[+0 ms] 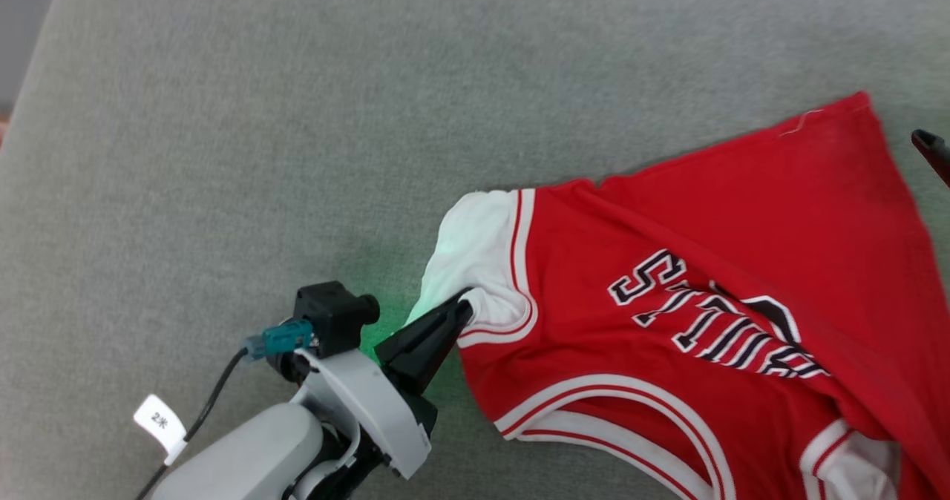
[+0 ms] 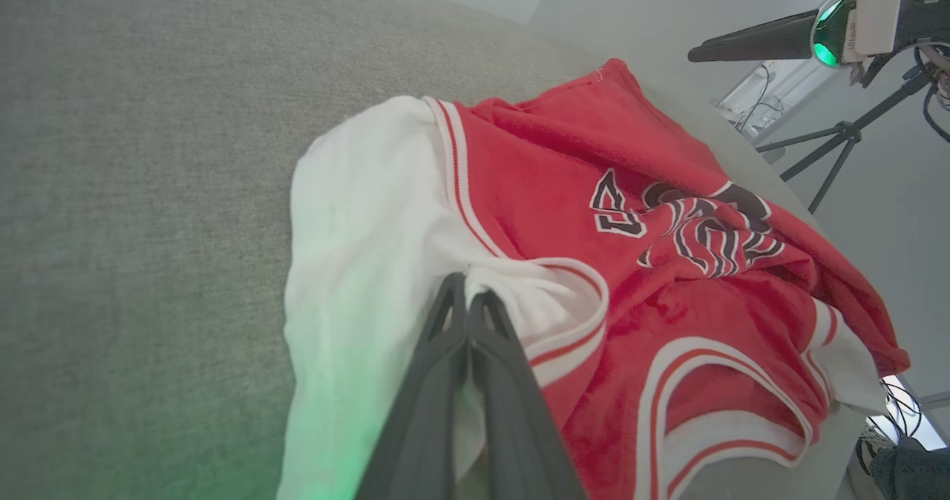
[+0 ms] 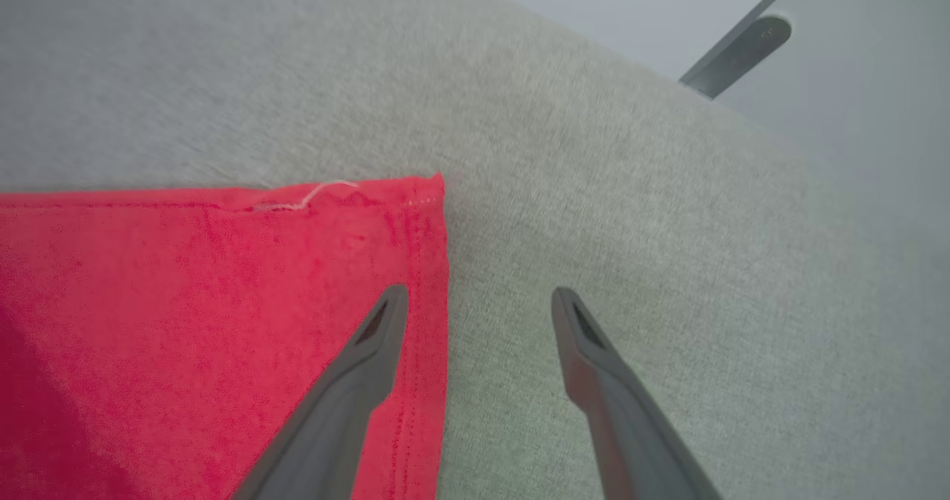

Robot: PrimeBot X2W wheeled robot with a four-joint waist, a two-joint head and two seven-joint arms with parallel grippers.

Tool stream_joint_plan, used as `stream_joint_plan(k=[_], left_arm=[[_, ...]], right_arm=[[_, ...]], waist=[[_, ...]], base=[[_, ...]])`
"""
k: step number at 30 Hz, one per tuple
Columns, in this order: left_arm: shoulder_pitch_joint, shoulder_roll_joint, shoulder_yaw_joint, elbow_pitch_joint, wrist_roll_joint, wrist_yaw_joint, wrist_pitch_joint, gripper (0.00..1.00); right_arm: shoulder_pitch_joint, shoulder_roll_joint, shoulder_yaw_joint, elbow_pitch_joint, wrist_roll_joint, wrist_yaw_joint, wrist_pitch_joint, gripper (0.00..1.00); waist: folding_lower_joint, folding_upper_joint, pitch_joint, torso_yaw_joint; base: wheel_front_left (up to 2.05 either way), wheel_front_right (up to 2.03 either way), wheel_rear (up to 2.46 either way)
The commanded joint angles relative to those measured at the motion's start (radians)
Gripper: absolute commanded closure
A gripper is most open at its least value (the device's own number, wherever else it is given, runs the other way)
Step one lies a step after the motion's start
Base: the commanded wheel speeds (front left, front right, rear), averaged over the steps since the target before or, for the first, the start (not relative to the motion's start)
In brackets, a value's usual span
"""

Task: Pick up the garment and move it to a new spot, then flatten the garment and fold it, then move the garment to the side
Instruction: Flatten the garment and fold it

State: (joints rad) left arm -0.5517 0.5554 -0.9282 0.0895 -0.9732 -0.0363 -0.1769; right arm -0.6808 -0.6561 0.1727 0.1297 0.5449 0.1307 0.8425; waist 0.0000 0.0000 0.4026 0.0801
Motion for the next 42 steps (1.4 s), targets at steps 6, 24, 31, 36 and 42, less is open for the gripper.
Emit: stream_joint_plan(k=[6, 24, 31, 36, 42], left_arm=[[-0.038, -0.029, -0.002, 0.022, 0.017, -0.021, -0.017, 1.0], [-0.148, -0.018, 0.078, 0.084, 0.018, -0.045, -0.057, 1.0], [-0.362, -0.016, 0.148, 0.144, -0.016, -0.069, 0.004, 1.0], [-0.616, -0.052, 0.232, 0.28, -0.045, -0.073, 0.044, 1.0], [-0.942, -0.097, 0.325, 0.524, -0.035, -0.027, 0.033, 1.0]], right_arm=[[-0.112, -0.003, 0.136, 0.164, -0.013, 0.0, -0.019, 0.0], [-0.249, 0.034, 0.122, 0.389, 0.064, 0.0, -0.281, 1.0], [-0.4, 0.096, -0.006, 0.477, -0.01, 0.0, -0.426, 1.0], [-0.581, 0.148, -0.102, 0.56, -0.081, 0.0, -0.521, 1.0], [-0.81, 0.207, -0.206, 0.655, -0.16, -0.001, -0.65, 1.0]], waist=[[0.0, 0.0, 0.092, 0.07], [0.0, 0.0, 0.024, 0.052], [0.0, 0.0, 0.044, 0.024], [0.0, 0.0, 0.098, -0.006], [0.0, 0.0, 0.171, -0.058]], base=[[0.0, 0.0, 0.0], [0.0, 0.0, 0.0], [0.0, 0.0, 0.0], [0.0, 0.0, 0.0], [0.0, 0.0, 0.0]])
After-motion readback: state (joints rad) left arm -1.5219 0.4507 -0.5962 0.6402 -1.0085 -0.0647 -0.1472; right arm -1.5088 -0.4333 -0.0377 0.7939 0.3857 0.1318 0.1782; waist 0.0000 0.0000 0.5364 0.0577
